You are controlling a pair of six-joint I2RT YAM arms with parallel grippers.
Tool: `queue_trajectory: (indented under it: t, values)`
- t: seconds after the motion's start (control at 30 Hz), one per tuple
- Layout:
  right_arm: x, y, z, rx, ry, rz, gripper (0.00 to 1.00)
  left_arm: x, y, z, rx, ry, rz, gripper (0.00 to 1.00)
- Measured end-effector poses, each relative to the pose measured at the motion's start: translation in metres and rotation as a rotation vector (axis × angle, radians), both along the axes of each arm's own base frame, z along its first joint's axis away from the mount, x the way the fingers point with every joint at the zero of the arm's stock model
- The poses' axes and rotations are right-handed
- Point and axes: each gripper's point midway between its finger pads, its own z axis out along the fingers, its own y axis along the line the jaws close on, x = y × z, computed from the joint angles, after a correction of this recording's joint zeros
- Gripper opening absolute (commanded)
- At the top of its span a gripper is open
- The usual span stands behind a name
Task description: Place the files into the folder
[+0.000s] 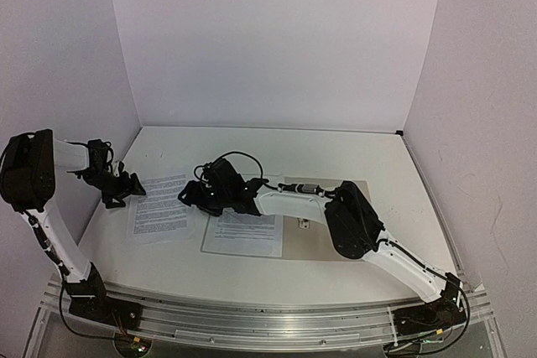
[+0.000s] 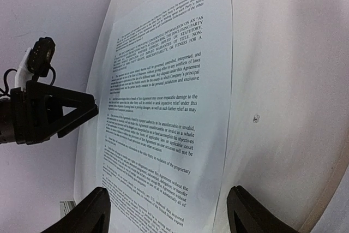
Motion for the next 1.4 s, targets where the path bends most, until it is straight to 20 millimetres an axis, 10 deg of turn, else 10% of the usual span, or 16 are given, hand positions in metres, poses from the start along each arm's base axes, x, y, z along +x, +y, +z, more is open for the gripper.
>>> queue_trajectory:
  t: [0.4, 0.77, 1.13, 1.4]
  values:
    - [0.001, 0.007, 0.002, 0.065, 0.028, -0.009, 0.75, 0.006, -0.028, 0.002, -0.116, -0.083, -0.079, 0.60]
    - [0.000, 0.009, 0.002, 0.079, 0.039, -0.004, 0.75, -0.013, -0.036, -0.002, -0.147, -0.044, -0.089, 0.02]
    - [-0.001, 0.010, 0.002, 0.087, 0.038, 0.005, 0.76, -0.010, -0.028, 0.007, -0.082, -0.041, -0.116, 0.00]
    - [-0.003, -0.007, 0.010, 0.027, 0.018, 0.022, 0.84, 0.025, -0.022, 0.068, 0.071, -0.190, -0.293, 0.00]
